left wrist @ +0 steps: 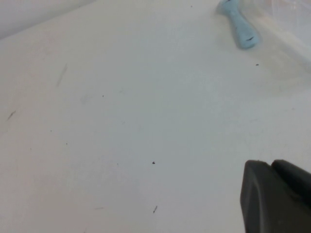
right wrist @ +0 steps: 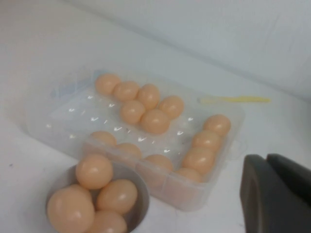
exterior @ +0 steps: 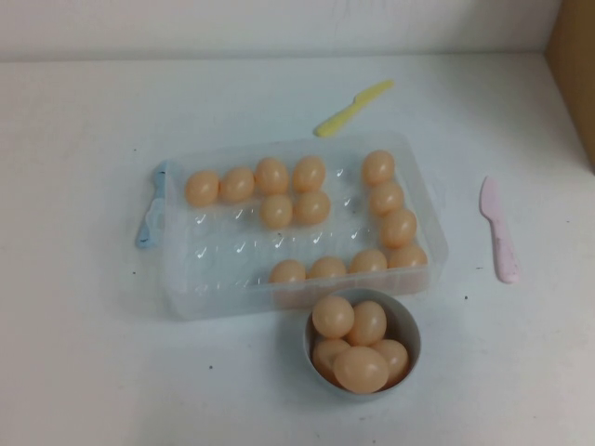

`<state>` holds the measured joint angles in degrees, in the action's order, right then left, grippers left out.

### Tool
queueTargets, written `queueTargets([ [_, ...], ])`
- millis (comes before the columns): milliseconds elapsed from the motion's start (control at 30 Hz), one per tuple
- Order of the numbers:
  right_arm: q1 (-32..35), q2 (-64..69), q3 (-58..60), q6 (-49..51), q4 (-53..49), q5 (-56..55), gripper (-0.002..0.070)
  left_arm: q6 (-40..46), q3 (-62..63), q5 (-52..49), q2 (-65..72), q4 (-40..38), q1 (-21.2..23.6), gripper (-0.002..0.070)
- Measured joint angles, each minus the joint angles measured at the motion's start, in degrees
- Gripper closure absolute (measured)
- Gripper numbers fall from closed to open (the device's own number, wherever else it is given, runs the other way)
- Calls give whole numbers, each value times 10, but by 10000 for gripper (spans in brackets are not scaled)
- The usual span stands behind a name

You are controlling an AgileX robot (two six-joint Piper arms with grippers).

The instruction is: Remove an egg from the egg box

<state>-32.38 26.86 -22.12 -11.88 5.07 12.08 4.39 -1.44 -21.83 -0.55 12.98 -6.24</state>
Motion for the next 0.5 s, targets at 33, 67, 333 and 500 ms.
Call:
queueTargets([
  [33, 3, -10, 20, 0, -1, -35, 694, 0, 0, 0, 0, 0, 0, 678],
  [67, 10, -24, 45, 0, -1, -63, 694, 0, 0, 0, 0, 0, 0, 678],
  [333, 144, -145, 166, 0, 14, -98, 694, 0, 0, 0, 0, 0, 0, 678],
  [500, 257, -217, 210, 0, 14, -96, 694, 0, 0, 0, 0, 0, 0, 678],
])
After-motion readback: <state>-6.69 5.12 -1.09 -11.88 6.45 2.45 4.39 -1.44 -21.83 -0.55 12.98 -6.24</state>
